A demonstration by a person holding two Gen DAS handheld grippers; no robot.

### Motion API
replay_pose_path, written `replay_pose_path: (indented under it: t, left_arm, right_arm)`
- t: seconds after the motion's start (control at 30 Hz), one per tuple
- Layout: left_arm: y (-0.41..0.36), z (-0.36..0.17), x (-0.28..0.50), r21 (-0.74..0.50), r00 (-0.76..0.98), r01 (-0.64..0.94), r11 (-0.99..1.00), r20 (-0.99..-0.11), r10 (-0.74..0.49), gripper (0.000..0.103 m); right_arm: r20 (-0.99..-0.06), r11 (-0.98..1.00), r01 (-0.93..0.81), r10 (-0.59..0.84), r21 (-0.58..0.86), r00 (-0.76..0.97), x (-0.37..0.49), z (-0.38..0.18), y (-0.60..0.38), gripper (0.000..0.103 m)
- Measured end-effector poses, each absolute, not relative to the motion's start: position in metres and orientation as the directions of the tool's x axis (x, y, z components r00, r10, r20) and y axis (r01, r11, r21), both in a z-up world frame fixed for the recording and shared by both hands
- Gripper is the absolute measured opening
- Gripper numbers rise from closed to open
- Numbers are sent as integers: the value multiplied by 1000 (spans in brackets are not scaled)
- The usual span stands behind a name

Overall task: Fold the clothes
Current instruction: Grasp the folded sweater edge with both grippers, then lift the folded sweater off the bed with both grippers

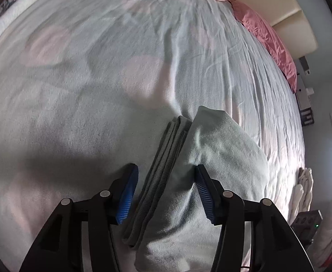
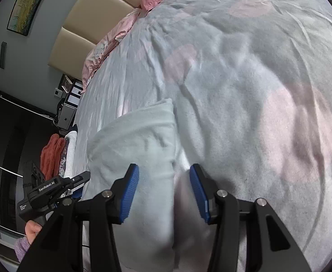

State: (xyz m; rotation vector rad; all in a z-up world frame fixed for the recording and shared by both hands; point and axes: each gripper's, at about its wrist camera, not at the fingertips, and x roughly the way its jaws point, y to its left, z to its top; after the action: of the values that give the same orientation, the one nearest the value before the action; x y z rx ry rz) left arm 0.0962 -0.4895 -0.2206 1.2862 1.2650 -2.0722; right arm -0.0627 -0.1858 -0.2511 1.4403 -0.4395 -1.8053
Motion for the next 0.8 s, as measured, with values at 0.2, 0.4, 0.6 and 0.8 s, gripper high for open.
replay_pose_path:
  t: [0.2,0.4,0.6,0.8]
  left_arm:
    - [-493,-227,96,-522,-518,705,-480,-842,154,57]
    - [-495,-229,96,-527,-519,705,-476,-840,161,58]
    - [-496,-230,96,-528,-521,703,-476,-838,162,58]
    - [-496,-230,99,-525,-518,703,-479,-840,161,58]
  right_arm:
    - [-663,-633,363,-747,684,-50,-63,-252,-191,46]
    - [-649,-594,391,-760,703,11,-60,-256,-204,47]
    - [-649,-599,362,-760,714,23,-63,-259,-200,41]
    - [-696,-627,418,-718,657,17,-58,-255,-207,41]
